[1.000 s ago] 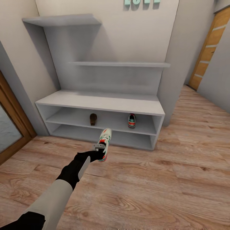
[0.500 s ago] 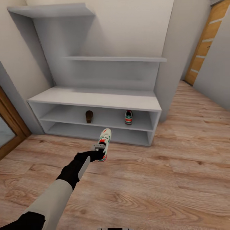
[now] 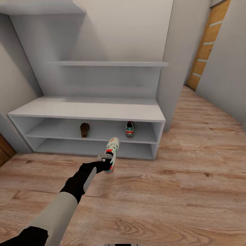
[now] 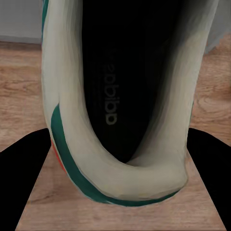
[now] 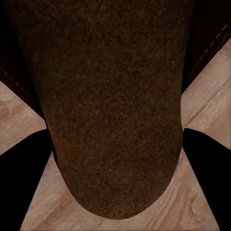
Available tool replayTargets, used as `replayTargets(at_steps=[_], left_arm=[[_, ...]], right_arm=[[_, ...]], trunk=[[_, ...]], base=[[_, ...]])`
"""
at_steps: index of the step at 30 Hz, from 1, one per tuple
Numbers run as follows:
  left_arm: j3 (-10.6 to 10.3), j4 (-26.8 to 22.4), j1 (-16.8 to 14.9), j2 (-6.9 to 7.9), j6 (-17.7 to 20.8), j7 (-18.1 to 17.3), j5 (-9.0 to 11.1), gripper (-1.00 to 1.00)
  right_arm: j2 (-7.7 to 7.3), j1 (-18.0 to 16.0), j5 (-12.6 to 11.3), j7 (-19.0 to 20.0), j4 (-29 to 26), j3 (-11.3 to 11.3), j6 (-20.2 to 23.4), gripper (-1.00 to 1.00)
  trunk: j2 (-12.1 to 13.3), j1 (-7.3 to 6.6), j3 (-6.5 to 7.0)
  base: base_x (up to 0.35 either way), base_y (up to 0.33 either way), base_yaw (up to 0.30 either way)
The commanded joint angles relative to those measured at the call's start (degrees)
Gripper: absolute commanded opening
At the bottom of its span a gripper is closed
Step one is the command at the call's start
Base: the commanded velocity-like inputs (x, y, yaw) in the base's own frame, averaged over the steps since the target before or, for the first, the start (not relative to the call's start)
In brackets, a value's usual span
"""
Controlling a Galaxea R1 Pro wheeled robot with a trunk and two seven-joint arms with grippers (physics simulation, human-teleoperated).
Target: Pick up the two gym shoes and the two sandals from the corridor floor and place them onto the hallstand (shoe rack) in the corridor, making sure they are on the rack and not on the floor. Arrange them so the two gym shoes are next to each other and the two sandals are next to each other.
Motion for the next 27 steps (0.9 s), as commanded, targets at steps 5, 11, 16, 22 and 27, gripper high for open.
replayTargets(at_steps=[5, 11, 16, 22, 27], left_arm=[[-0.1, -0.1, 0.0, 0.03, 0.3, 0.1, 0.5, -1.0], [0.0, -0.1, 0.0, 0.02, 0.3, 0.1, 0.5, -1.0], [-0.1, -0.1, 0.0, 0.03, 0.3, 0.1, 0.5, -1.0], [-0.1, -0.1, 0.0, 0.03, 0.3, 0.1, 0.5, -1.0], [-0.1, -0.1, 0.0, 0.03, 0.3, 0.1, 0.5, -1.0]], right_arm=[[0.0, 0.0, -0.3, 0.0, 0.0, -0.1, 0.3, -1.0], [0.0, 0.0, -0.3, 0.0, 0.0, -0.1, 0.3, -1.0], [0.0, 0.0, -0.3, 0.0, 0.0, -0.1, 0.3, -1.0], [0.0, 0.0, -0.3, 0.0, 0.0, -0.1, 0.3, -1.0], [0.0, -0.1, -0.3, 0.0, 0.0, 0.0, 0.3, -1.0]], trunk=[[0.0, 0.02, -0.05], [0.0, 0.02, -0.05], [0.0, 0.02, -0.05], [0.0, 0.02, -0.05], [0.0, 0.02, -0.05]], base=[[0.324, 0.084, -0.002], [0.292, 0.185, 0.0], [0.331, 0.045, 0.0], [0.345, 0.004, 0.0], [0.347, 0.0, 0.0]])
